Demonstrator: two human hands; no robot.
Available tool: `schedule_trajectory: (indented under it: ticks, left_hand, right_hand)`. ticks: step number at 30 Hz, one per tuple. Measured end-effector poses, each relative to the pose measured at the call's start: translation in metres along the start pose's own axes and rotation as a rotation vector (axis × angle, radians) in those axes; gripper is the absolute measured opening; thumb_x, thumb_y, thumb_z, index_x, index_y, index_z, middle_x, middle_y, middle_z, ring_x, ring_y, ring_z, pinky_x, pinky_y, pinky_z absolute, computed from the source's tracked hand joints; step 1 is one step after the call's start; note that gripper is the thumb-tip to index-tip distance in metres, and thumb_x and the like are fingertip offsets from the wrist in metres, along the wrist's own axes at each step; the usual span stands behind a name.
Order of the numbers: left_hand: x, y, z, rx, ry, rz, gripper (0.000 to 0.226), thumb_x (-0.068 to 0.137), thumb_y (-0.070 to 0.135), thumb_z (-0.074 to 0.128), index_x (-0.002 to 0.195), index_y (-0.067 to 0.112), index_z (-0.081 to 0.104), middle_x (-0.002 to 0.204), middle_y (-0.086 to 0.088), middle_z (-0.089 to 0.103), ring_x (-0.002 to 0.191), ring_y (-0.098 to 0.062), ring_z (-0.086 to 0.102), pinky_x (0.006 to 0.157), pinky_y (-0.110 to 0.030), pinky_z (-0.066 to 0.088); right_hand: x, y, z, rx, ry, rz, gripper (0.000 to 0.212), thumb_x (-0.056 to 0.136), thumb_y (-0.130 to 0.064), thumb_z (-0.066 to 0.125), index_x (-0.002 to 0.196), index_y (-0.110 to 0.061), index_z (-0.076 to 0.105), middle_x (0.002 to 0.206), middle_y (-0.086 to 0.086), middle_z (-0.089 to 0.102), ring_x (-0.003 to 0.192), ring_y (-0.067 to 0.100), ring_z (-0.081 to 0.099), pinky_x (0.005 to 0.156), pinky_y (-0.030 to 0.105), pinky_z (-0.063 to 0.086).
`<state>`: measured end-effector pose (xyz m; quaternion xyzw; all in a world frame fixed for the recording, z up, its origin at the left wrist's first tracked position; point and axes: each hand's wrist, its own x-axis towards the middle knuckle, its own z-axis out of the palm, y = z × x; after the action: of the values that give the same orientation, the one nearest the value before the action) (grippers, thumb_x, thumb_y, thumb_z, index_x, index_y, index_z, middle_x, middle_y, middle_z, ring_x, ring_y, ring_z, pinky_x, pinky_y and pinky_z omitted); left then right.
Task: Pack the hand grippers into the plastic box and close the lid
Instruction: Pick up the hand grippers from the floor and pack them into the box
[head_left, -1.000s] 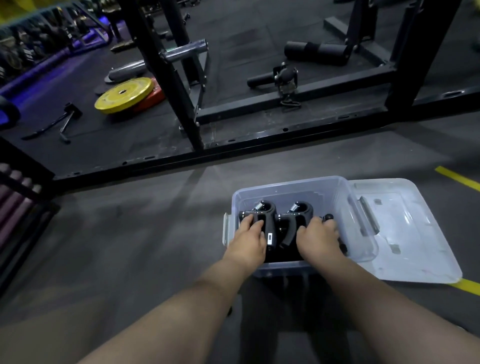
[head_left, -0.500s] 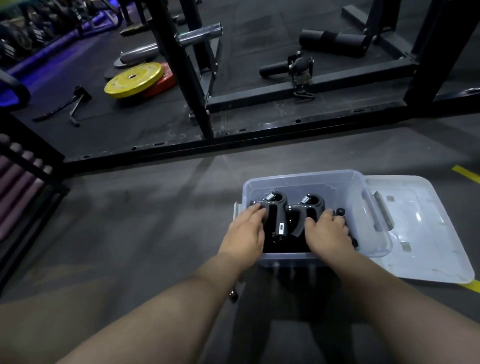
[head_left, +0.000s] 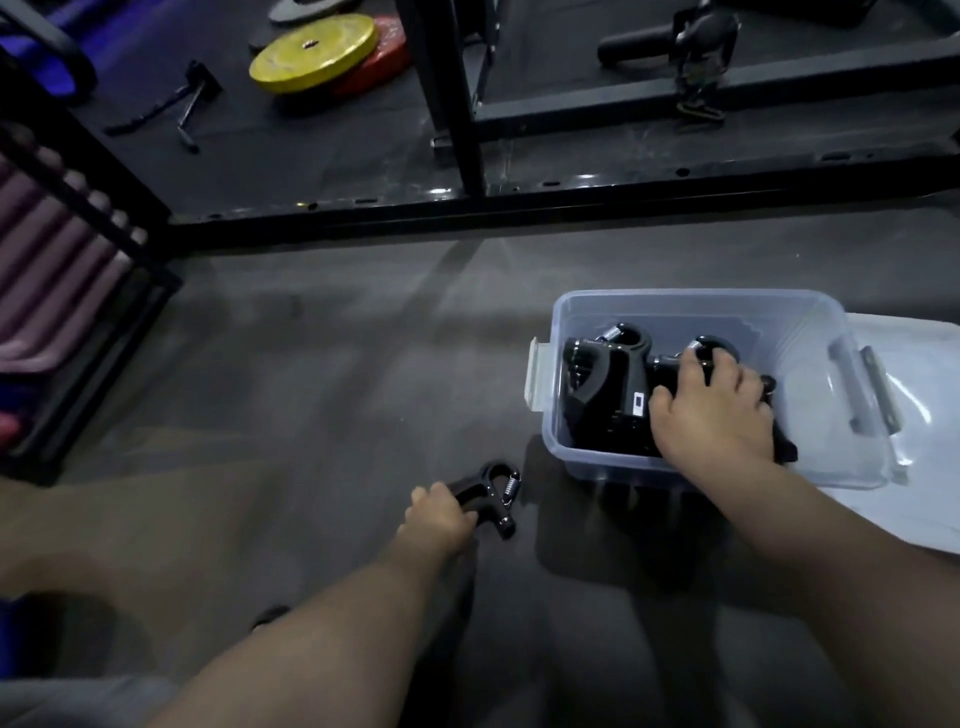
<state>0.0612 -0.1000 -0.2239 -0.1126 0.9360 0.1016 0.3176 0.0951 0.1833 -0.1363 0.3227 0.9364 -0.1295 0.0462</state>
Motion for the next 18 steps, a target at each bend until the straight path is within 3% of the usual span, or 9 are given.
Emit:
schedule_trajectory:
  ticks: [5,10,16,18]
  left_hand:
    - [0.011,0.001,0.015,0.117,0.201,0.137,0.038,0.093,0.024,0.05,0.13,0.022,0.041,0.135,-0.003,0.037,0.125,-0.027,0.039,0.098,-0.039,0.038]
    - [0.026,-0.007,0.018,0.26,0.247,0.268,0.035,0.092,0.024,0.05,0.126,0.025,0.045,0.13,-0.002,0.043,0.119,-0.026,0.043,0.095,-0.035,0.038]
    - [0.03,-0.008,0.016,0.323,0.141,0.15,0.041,0.092,0.035,0.055,0.129,0.019,0.046,0.132,-0.005,0.045,0.125,-0.026,0.041,0.102,-0.035,0.035]
    - [0.025,-0.009,0.022,0.361,0.143,0.123,0.038,0.095,0.03,0.049,0.13,0.016,0.044,0.134,-0.007,0.044,0.127,-0.027,0.04,0.102,-0.035,0.034]
  right_hand:
    - [0.0,-0.001,0.004,-0.011,0.011,-0.001,0.06,0.095,-0.043,0.035,0.151,-0.023,0.026,0.157,0.008,0.018,0.14,0.036,0.02,0.109,0.052,0.028]
    - [-0.001,0.002,0.005,-0.029,0.008,-0.016,0.061,0.097,-0.043,0.033,0.153,-0.023,0.022,0.159,0.008,0.016,0.141,0.035,0.017,0.108,0.053,0.029]
    - [-0.001,0.0,0.006,-0.062,-0.001,-0.02,0.061,0.097,-0.043,0.031,0.153,-0.021,0.021,0.159,0.01,0.015,0.141,0.036,0.017,0.106,0.054,0.03]
    - [-0.001,0.0,0.006,-0.058,-0.007,-0.018,0.061,0.098,-0.043,0.031,0.153,-0.021,0.02,0.159,0.01,0.015,0.141,0.036,0.017,0.106,0.054,0.03]
